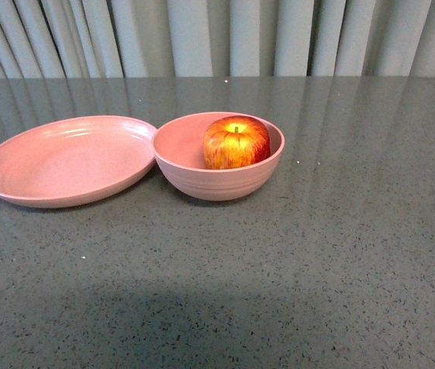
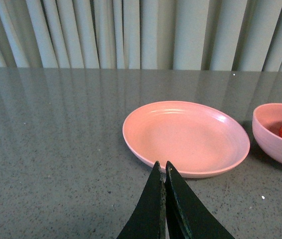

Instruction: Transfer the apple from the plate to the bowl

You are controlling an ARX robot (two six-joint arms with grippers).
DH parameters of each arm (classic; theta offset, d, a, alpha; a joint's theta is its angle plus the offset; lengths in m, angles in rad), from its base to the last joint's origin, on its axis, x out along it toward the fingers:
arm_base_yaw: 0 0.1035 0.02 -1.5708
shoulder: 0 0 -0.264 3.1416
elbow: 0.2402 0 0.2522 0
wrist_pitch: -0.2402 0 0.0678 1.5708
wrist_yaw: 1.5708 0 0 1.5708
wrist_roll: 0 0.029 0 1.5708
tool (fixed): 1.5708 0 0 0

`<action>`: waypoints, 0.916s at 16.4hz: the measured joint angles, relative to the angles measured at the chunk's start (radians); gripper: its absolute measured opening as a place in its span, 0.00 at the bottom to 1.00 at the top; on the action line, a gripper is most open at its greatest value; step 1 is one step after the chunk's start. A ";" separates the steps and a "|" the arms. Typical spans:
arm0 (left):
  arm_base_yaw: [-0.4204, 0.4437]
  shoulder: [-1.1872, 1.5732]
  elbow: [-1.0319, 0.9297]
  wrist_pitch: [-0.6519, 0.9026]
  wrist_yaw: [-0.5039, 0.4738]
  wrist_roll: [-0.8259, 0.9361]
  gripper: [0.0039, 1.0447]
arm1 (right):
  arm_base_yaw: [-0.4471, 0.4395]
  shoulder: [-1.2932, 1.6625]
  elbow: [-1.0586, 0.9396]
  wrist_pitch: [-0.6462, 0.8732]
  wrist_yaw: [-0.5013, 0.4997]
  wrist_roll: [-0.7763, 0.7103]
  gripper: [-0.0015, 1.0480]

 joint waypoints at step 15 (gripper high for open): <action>0.001 -0.324 -0.072 -0.229 0.000 0.000 0.01 | 0.000 0.000 0.000 0.000 0.000 0.000 0.94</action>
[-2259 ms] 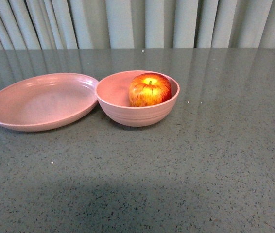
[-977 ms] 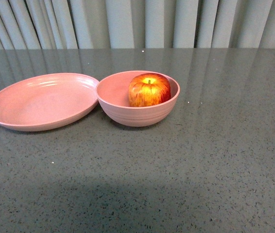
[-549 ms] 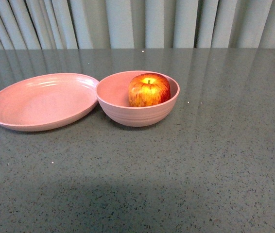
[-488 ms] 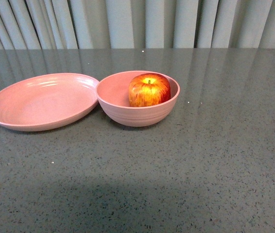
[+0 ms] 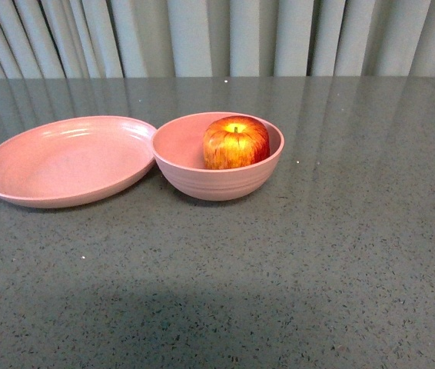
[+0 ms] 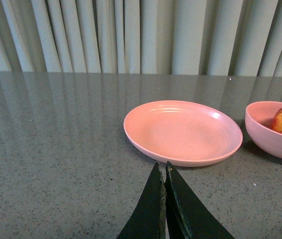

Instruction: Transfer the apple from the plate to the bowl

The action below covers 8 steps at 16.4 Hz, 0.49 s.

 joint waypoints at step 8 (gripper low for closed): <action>0.000 -0.184 0.001 -0.199 0.000 0.003 0.58 | 0.000 0.000 0.000 0.000 0.000 0.000 0.94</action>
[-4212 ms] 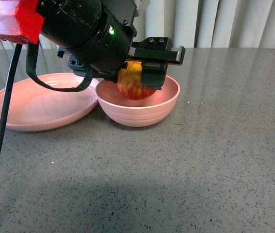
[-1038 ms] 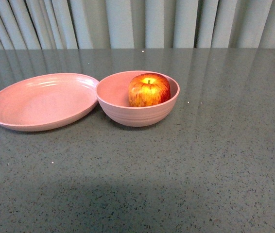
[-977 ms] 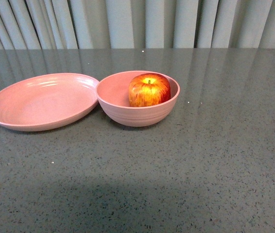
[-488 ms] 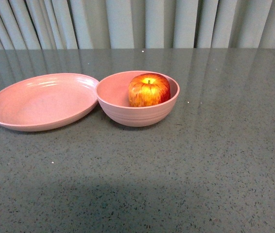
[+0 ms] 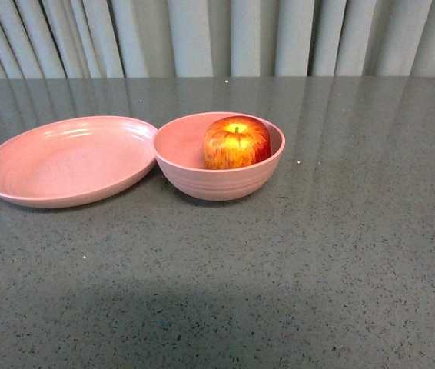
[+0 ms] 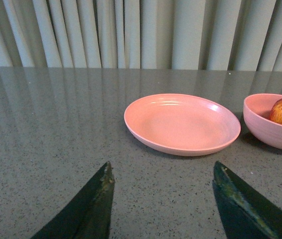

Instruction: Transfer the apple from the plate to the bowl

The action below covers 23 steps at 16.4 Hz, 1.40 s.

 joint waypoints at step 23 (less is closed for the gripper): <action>0.000 0.000 0.000 0.000 0.000 0.001 0.94 | 0.000 0.000 0.000 0.000 0.000 0.000 0.94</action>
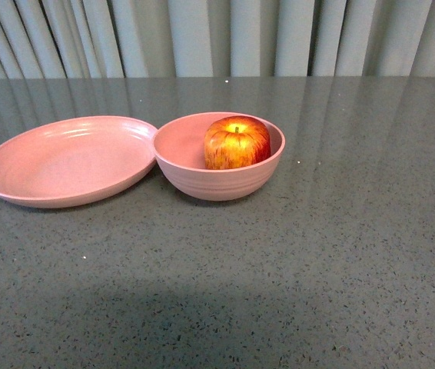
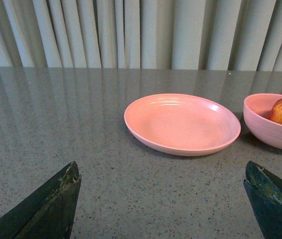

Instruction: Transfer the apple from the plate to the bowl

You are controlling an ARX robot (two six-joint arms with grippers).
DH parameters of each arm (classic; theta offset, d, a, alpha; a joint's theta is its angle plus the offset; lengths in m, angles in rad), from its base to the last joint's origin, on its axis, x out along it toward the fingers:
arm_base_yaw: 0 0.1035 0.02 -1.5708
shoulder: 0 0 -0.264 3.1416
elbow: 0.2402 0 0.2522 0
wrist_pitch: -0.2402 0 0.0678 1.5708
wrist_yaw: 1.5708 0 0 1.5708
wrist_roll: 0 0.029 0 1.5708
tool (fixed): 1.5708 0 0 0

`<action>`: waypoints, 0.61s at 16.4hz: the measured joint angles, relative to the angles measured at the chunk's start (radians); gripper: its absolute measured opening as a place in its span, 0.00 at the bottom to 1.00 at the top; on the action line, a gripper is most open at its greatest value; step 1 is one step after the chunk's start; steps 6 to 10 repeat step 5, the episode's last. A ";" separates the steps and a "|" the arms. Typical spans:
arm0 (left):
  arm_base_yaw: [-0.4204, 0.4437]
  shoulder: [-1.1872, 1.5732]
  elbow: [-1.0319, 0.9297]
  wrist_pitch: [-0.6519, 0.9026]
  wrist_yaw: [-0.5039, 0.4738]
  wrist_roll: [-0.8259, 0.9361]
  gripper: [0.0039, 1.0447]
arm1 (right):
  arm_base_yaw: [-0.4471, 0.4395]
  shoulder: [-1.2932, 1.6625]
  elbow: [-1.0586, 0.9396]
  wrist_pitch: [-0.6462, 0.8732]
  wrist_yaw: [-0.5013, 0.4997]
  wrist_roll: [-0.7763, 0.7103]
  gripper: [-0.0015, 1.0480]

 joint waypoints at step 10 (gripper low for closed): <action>0.000 0.000 0.000 0.000 0.000 0.000 0.94 | 0.000 0.000 0.000 0.000 0.000 0.000 0.94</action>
